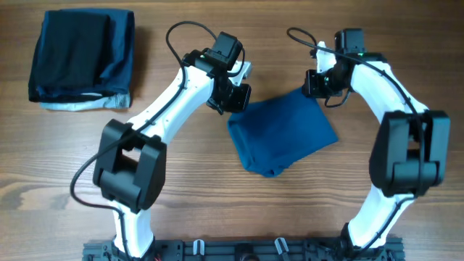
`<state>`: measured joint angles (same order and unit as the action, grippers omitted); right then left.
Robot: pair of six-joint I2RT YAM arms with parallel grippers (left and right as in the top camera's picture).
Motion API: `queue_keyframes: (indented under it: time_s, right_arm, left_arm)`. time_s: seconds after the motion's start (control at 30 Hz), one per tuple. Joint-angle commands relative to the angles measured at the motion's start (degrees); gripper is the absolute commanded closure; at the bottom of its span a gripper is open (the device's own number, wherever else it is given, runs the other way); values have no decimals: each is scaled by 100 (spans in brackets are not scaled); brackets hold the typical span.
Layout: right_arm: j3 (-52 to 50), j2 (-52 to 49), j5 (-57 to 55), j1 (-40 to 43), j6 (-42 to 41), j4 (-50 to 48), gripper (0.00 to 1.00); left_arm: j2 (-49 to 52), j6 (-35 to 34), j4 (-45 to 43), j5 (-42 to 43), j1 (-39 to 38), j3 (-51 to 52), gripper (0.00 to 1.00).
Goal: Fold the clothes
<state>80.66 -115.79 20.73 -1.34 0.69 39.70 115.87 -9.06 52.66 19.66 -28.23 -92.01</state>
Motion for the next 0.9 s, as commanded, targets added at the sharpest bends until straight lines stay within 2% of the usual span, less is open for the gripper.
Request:
queue_keyframes:
  time_s: [0.0,0.13,0.27,0.4,0.47,0.63,0.77,0.87]
  right_arm:
    - [-76,-391,-79,-28,63,-24,96]
    - [-76,-466,31,-31,61,22,96]
    - [-76,-466,42,-31,66,35,95]
    - [-50,-387,315,-26,83,-140,96]
    - [13,-190,317,-2,59,-114,96]
    - [13,562,332,31,83,638,96]
    - [0,953,262,31,63,1733,96]
    - [-155,951,105,33,9,2059,96]
  left_arm:
    - [407,114,-203,247,-7,109,96]
    - [892,118,-605,203,-4,138,96]
    - [1049,116,-949,-302,-4,136,96]
    - [669,116,-907,-984,-4,-186,96]
    - [173,111,-855,-1215,-4,-448,96]
    - [-656,39,-651,-1108,-4,-525,96]
    - [-608,7,-400,87,-17,-468,96]
    - [-299,4,-409,286,-70,-348,96]
